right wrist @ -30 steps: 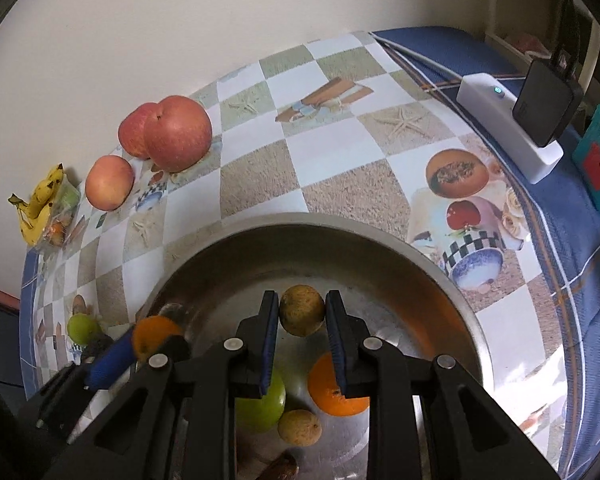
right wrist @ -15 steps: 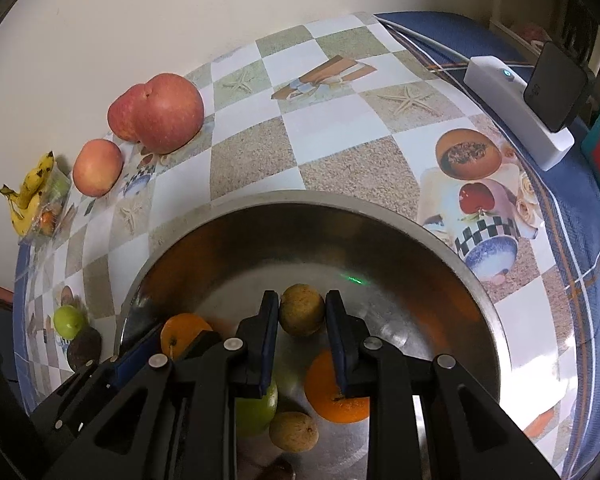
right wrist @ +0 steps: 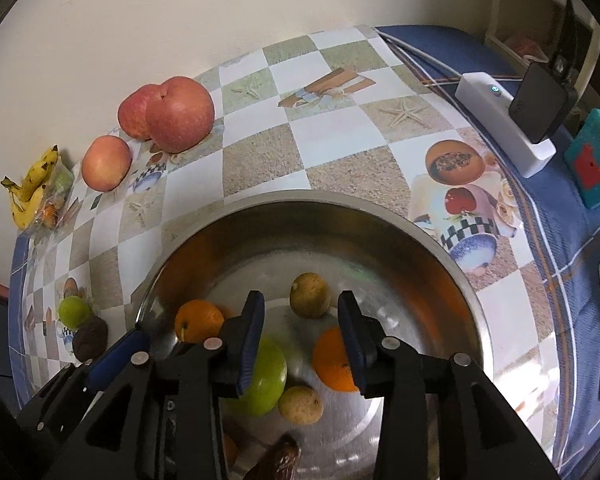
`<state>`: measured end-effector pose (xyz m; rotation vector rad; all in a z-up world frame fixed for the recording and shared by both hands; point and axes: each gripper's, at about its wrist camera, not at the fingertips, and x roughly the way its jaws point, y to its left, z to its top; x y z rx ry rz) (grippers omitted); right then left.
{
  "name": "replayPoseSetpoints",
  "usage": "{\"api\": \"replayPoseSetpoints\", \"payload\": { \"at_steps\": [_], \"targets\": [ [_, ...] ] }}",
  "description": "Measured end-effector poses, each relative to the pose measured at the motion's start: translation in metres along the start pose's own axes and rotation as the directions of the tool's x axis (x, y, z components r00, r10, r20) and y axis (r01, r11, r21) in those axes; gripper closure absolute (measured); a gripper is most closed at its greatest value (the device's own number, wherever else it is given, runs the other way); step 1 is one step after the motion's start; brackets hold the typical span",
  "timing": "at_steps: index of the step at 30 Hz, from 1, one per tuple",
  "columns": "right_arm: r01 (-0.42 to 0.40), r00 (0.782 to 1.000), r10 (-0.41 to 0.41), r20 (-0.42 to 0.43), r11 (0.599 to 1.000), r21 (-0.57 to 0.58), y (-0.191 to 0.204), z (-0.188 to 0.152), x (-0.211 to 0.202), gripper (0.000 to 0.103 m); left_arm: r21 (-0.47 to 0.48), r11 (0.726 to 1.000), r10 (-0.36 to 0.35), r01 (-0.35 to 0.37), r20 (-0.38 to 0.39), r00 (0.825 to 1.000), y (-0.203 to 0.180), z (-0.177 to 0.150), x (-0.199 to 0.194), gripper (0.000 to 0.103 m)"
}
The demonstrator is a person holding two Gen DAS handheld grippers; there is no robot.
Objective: Organize fruits
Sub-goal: 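Carry the orange and yellow fruit into the steel bowl and open both tools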
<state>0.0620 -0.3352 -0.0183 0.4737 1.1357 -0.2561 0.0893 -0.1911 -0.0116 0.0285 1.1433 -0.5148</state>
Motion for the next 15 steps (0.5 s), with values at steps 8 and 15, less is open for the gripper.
{"api": "replayPoseSetpoints", "payload": {
  "at_steps": [8,15],
  "targets": [
    [-0.001,1.0,0.001,0.027,1.0,-0.01,0.011,-0.013,-0.021,0.063,-0.101,0.992,0.069,-0.069,-0.009,0.998,0.027,-0.01,-0.018,0.049],
    [-0.003,1.0,0.004,0.021,0.999,-0.047,0.029,-0.032,-0.028,0.063,-0.217,0.97,0.107,-0.107,-0.012,0.994,0.064,-0.022,-0.036,0.049]
  ]
}}
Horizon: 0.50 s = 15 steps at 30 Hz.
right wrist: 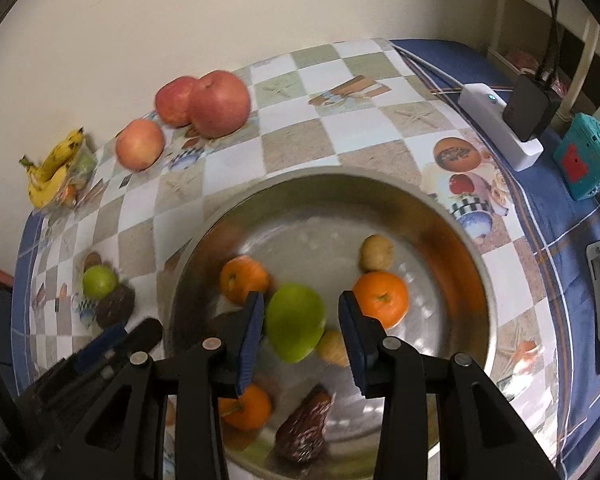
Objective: Organize fruits
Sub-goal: 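Carry the orange and yellow fruit into the steel bowl and open both tools, then move both tools back toward the green apple and large brown date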
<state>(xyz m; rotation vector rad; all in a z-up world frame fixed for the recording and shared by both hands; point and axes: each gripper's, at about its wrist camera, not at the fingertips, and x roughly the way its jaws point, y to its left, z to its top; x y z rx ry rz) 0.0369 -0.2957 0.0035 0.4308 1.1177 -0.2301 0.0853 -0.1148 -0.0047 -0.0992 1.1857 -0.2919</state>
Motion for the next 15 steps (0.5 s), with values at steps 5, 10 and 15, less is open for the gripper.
{"api": "replayPoseSetpoints", "payload": {
  "at_steps": [5,10,15],
  "targets": [
    [0.016,1.0,-0.016,0.005,0.999,-0.038,0.012,-0.012,-0.008,0.063,-0.055,0.998,0.018,-0.018,-0.004,1.0,0.019,-0.002,-0.004,0.048],
    [0.015,1.0,-0.015,0.007,0.998,-0.061,0.019,-0.012,-0.008,0.063,-0.085,0.995,0.042,-0.043,-0.007,0.999,0.028,0.0,-0.002,0.042],
    [0.032,0.999,-0.032,0.007,0.996,-0.078,0.022,-0.009,-0.004,0.044,-0.089,0.992,0.095,-0.094,0.01,0.995,0.031,0.002,-0.001,0.006]
  ]
}}
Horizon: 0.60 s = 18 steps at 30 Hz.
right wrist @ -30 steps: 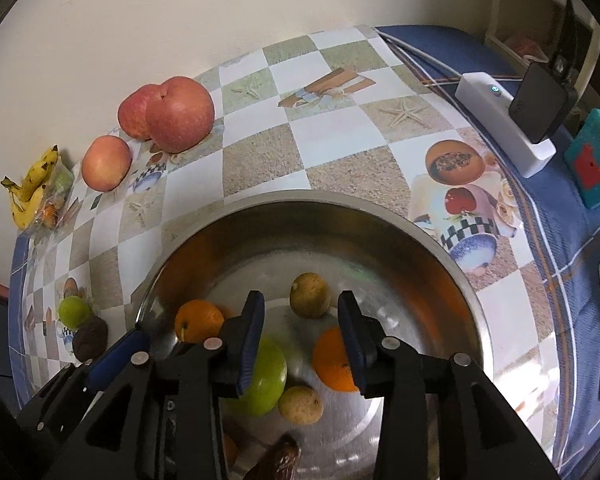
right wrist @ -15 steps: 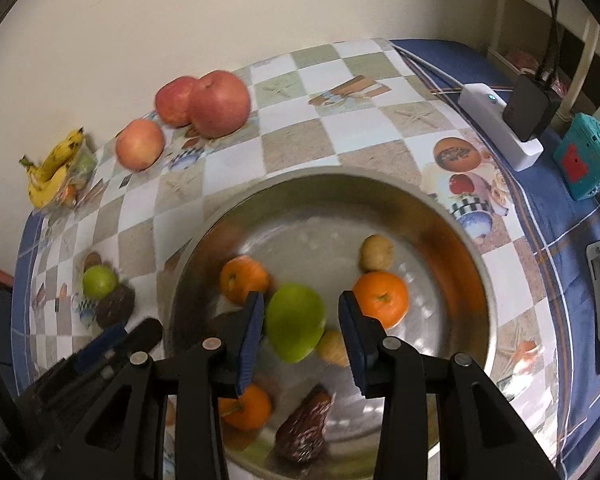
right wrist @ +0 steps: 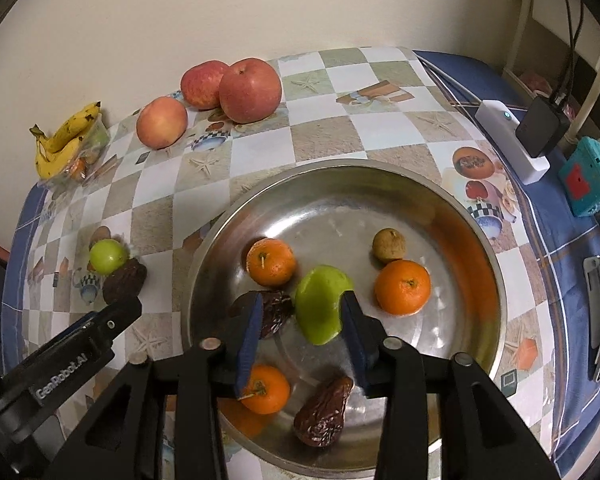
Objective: Organize fruits
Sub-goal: 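Move both tools back toward the green apple and large brown date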
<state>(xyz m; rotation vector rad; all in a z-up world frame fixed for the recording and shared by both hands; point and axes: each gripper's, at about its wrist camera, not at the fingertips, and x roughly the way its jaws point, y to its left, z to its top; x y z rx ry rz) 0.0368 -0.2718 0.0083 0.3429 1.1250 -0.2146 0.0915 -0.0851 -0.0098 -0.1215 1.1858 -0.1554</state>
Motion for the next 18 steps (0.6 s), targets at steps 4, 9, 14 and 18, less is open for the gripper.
{"api": "replayPoseSetpoints", "payload": {
  "at_steps": [4,9,14,18],
  "targets": [
    [0.041,0.999,-0.04,0.013,0.999,-0.01,-0.001,0.001,0.002,0.019,-0.015,0.999,0.042,-0.042,0.015,0.999,0.007,0.002,0.0,0.0],
    [0.082,0.995,-0.081,0.061,0.996,-0.021,-0.001,0.002,0.001,0.004,-0.006,0.992,0.122,-0.122,0.015,0.992,0.014,0.004,0.001,0.0],
    [0.055,0.995,-0.052,0.082,0.998,-0.037,0.005,0.003,-0.001,0.004,-0.021,0.992,0.126,-0.126,0.026,0.992,0.024,0.009,-0.002,0.0],
    [0.03,0.998,-0.027,0.061,0.998,-0.054,0.012,0.002,0.006,0.004,-0.043,0.989,0.141,-0.14,0.032,0.989,0.034,0.013,-0.005,0.0]
  ]
}}
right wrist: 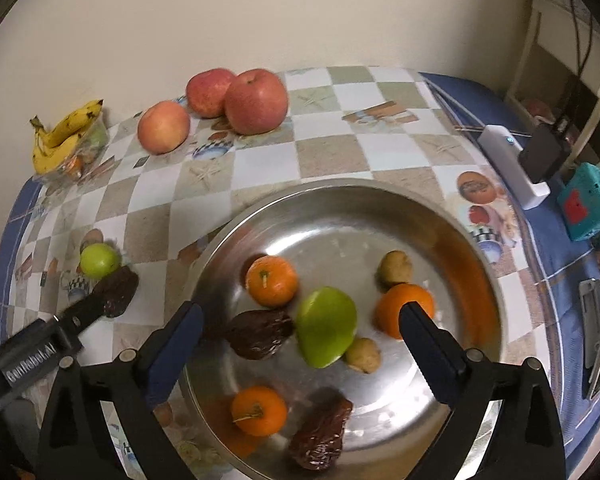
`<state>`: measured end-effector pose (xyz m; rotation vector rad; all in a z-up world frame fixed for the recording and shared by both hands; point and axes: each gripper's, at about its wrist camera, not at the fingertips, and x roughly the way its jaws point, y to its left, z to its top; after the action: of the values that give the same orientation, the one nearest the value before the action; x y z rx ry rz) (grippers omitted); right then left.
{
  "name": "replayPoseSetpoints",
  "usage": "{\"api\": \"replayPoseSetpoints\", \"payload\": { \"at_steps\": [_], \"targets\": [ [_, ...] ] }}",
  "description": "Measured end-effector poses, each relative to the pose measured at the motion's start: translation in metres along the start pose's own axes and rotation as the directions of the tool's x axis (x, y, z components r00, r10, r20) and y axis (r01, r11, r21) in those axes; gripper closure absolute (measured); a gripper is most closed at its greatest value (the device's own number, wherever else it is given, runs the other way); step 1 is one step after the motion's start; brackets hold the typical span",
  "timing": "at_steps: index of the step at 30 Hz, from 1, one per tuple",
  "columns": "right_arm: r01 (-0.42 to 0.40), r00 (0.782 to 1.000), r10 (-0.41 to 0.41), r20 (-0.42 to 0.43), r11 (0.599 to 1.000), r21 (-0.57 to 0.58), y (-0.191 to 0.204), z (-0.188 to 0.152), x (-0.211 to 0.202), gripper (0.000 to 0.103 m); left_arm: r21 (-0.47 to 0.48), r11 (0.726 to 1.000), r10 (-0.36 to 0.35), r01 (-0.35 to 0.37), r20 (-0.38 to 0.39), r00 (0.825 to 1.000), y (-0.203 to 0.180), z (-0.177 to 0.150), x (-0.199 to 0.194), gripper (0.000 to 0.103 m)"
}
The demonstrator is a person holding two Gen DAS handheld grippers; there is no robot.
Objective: Organize fruits
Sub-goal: 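Move both tools back toward the green apple and large brown date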
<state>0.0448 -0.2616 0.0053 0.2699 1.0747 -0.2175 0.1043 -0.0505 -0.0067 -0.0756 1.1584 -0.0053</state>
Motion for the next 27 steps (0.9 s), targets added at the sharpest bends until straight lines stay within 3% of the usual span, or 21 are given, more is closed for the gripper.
{"api": "replayPoseSetpoints", "payload": {
  "at_steps": [11,15,19,27],
  "targets": [
    [-0.084,0.996,0.083,-0.021,0.996,-0.036,0.026,-0.003,0.01,0.004,-0.085,0.994,0.069,-0.065,0.044,0.997,0.049,0.019,-0.008,0.0],
    [-0.133,0.991,0.133,-0.015,0.99,-0.034,0.04,-0.001,0.011,0.004,-0.137,0.99,0.044,-0.037,0.048,0.998,0.073,0.024,-0.008,0.0],
    [-0.207,0.978,0.207,0.001,0.977,-0.04,0.058,0.003,0.012,0.004,-0.214,0.976,-0.036,0.045,0.046,0.998,0.093,0.027,-0.004,0.0],
    [-0.272,0.962,0.274,-0.012,0.95,-0.156,0.103,0.006,0.02,0.004,-0.205,0.976,-0.074,0.07,-0.011,0.997,0.092,0.034,0.019,0.0]
  ]
}}
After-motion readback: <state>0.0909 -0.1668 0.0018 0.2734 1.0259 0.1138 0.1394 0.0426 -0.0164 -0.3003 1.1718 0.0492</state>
